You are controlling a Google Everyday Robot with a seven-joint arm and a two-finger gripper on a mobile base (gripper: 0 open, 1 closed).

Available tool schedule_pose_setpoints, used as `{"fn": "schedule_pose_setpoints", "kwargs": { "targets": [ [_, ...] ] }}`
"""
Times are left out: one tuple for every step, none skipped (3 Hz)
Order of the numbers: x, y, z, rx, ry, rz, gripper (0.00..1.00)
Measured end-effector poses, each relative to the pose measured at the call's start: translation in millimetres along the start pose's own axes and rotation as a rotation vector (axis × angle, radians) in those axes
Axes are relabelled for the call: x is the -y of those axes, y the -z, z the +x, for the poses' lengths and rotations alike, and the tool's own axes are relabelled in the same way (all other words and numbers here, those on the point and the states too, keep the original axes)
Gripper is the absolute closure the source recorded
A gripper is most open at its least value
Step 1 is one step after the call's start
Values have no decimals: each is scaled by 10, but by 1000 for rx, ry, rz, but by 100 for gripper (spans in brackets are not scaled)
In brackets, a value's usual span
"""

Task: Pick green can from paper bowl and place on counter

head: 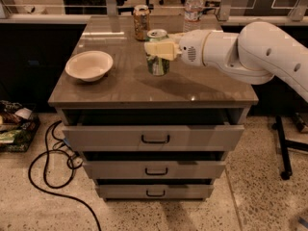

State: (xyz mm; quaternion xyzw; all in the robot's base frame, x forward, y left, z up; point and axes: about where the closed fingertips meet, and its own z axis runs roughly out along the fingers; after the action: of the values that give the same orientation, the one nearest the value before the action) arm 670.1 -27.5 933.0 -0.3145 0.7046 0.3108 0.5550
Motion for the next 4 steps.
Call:
{"fn": "schedule_pose_setpoints", "kwargs": {
  "targets": [
    [142,47,184,16,-17,19,100],
    [200,59,353,21,-21,25,96],
    [179,40,339,20,-21,21,74],
    [163,23,336,20,-20,17,51]
  ]
}}
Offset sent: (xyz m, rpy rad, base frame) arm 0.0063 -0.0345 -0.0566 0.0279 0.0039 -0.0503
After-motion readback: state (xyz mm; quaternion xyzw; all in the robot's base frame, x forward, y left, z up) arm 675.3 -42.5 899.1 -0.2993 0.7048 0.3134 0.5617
